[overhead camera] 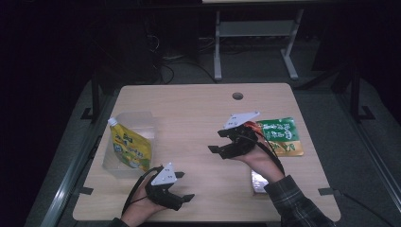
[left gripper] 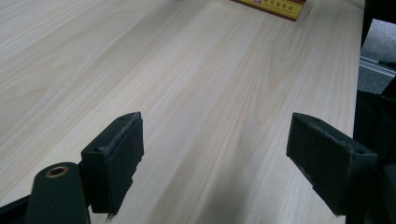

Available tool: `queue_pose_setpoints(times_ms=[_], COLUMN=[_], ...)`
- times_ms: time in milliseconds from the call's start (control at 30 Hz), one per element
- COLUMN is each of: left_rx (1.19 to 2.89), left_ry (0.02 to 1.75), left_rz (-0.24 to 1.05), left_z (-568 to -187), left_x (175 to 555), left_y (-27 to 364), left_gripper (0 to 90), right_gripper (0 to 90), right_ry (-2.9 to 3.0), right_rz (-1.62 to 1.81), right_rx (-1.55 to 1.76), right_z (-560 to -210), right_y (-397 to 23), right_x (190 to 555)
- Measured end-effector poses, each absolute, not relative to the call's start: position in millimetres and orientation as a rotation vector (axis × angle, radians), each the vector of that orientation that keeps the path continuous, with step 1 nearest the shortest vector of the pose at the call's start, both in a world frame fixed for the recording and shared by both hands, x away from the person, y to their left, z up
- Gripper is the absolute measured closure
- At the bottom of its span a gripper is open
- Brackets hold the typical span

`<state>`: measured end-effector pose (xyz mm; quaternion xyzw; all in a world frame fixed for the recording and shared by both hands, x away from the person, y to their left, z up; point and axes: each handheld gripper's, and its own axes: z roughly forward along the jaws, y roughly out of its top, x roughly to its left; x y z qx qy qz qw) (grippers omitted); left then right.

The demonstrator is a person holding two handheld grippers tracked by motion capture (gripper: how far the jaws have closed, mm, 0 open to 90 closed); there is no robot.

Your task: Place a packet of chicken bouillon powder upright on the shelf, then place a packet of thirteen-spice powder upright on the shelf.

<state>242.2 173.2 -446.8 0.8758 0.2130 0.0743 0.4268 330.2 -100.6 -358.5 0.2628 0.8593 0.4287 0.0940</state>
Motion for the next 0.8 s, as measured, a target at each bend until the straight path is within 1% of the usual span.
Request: queue_pose_setpoints(times_ms=[300, 500, 533, 567, 600, 633, 767, 800], left_rx=[2.197, 2.185, 2.184, 2.184, 2.184, 2.183, 2.192, 2.192], left_ry=[0.525, 0.529, 0.530, 0.527, 0.526, 0.526, 0.522, 0.526], left_rz=[0.192, 0.183, 0.182, 0.183, 0.184, 0.184, 0.186, 0.182], left_z=[-446, -446, -446, -446, -446, -446, -446, -446], left_x=[242, 241, 241, 242, 242, 242, 243, 243], left_y=[173, 173, 173, 173, 173, 173, 172, 172], left_gripper=[18.4, 18.4, 18.4, 18.4, 18.4, 18.4, 18.4, 18.4], right_gripper=[31.3, 31.4, 32.7, 35.9, 39.5, 45.9, 60.8, 63.2], right_ry=[2.553, 2.522, 2.509, 2.489, 2.471, 2.449, 2.397, 2.387], right_rz=[1.233, 1.240, 1.247, 1.246, 1.235, 1.235, 1.193, 1.189], right_rx=[0.842, 0.913, 0.933, 0.946, 0.970, 0.980, 1.064, 1.076], right_z=[-382, -392, -394, -395, -396, -397, -402, -403], right_y=[-127, -152, -158, -163, -168, -174, -197, -201], right_x=[318, 309, 307, 306, 304, 302, 296, 296])
